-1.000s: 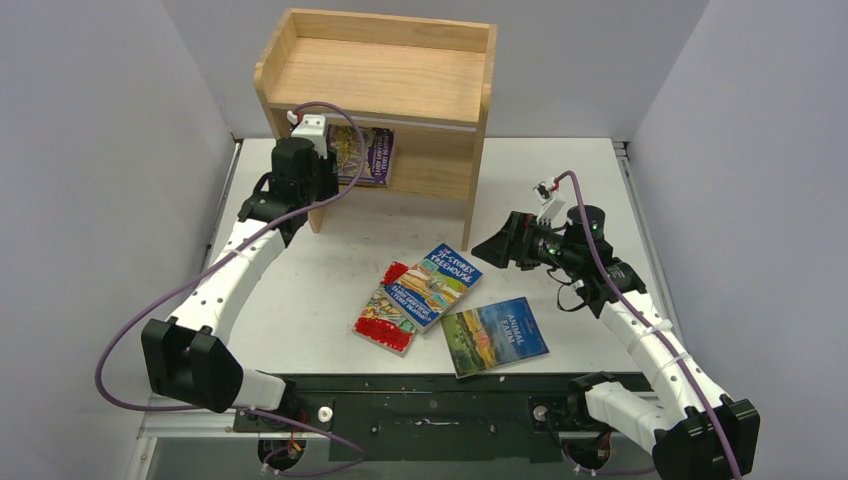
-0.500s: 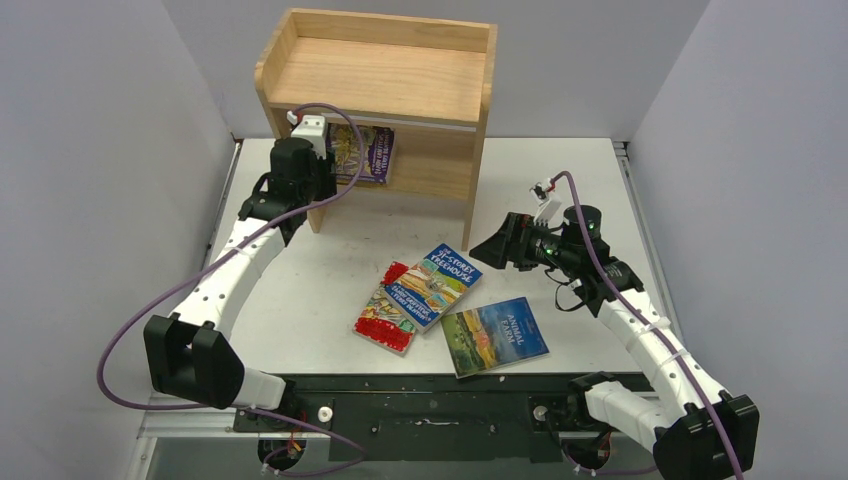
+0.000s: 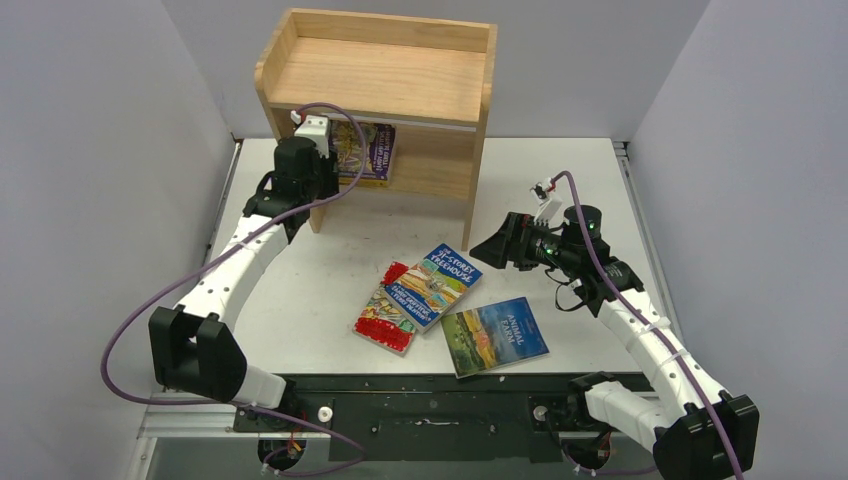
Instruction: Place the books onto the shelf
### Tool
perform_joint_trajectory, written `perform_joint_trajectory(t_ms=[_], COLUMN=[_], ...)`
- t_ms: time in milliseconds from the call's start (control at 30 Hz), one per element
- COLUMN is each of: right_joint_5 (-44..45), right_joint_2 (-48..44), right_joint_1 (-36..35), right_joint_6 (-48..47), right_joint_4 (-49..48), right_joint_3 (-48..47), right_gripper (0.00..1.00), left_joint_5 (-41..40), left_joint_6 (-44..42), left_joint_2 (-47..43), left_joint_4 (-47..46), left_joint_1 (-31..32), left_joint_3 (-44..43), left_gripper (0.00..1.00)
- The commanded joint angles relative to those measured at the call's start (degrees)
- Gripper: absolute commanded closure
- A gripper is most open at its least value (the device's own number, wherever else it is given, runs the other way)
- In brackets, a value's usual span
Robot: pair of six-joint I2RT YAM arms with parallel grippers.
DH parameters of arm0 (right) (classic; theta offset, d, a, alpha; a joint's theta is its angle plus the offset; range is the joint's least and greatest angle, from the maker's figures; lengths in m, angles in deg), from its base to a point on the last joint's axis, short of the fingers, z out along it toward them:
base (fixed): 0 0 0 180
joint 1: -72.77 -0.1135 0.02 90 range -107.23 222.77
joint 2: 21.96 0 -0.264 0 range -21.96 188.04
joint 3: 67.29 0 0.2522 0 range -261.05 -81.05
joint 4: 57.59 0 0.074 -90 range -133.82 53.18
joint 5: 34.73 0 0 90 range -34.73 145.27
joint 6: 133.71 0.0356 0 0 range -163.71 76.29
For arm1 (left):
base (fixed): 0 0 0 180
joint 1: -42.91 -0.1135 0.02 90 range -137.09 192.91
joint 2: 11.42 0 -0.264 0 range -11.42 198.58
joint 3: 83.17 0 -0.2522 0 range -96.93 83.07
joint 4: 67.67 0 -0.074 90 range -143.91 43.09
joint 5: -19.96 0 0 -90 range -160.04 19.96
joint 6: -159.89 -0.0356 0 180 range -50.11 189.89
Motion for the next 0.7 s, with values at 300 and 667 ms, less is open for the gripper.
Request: perform_joint_trajectory(t_ms=[300, 667], right_joint_5=[11.6, 27.5], right_joint_2=[-1.2, -2.1], right_joint_1=[-0.5, 3.8], right_joint_6=[-0.5, 9.6], right_joint_4=[3.2, 15.0], right_joint_3=[-2.4, 9.7], right_gripper=[0.1, 0.1], left_joint_5=[-2.5, 9.7], left_joint_6=[1.5, 21.0], left_joint_2=[-11.0, -24.4], left_joint_4=[7.8, 15.3], left_joint_1=[4.0, 15.7], left_joint_3=[-0.4, 19.2], left_gripper=[0.49, 0.4])
